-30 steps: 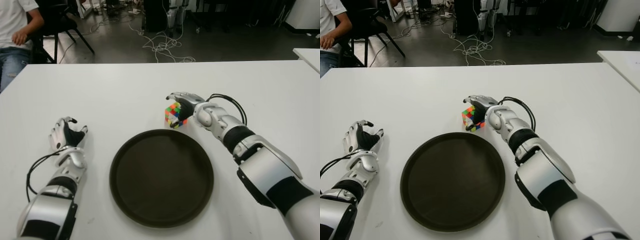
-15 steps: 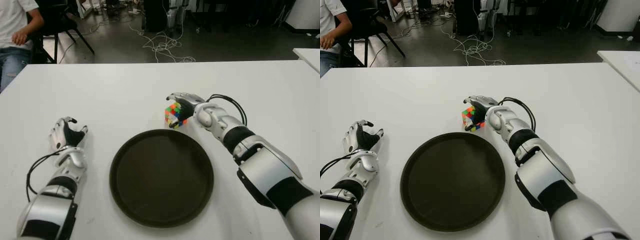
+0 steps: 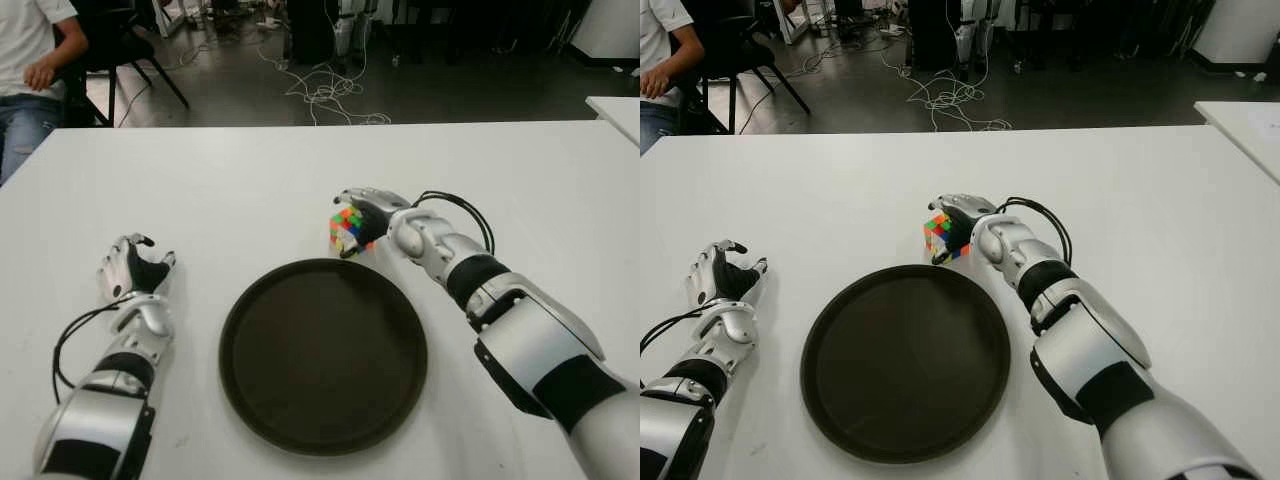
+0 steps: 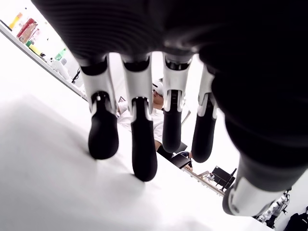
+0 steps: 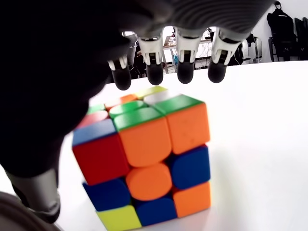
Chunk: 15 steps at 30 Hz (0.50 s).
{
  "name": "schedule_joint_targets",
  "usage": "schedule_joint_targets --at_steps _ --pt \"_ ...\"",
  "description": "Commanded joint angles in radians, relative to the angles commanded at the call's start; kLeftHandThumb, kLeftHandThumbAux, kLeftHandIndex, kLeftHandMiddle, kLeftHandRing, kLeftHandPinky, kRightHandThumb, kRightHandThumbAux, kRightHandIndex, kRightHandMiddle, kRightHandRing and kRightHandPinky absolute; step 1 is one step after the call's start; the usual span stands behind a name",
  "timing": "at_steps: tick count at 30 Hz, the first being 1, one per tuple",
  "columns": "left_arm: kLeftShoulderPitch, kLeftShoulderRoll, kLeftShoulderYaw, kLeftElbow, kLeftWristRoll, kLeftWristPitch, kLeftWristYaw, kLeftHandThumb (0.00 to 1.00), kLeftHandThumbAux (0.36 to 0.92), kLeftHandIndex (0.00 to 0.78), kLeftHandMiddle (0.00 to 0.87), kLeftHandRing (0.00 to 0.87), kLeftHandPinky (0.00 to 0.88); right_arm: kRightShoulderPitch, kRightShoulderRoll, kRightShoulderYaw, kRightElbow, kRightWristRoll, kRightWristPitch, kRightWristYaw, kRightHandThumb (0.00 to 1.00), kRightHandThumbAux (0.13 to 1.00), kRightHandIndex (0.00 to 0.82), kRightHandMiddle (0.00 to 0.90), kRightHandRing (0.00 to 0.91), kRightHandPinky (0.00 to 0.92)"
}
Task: Pick up the Rubik's Cube and put it in the plate
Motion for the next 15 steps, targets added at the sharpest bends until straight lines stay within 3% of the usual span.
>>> schedule_joint_targets --at_steps 15 --pt "0.002 -0.001 0.006 0.000 -0.008 -0.003 0.001 0.698 0.711 0.406 0.287 0.303 0.332 0.004 0.003 0.011 0.000 -0.001 0.009 0.007 0.000 0.699 0.000 0.000 0.000 0.000"
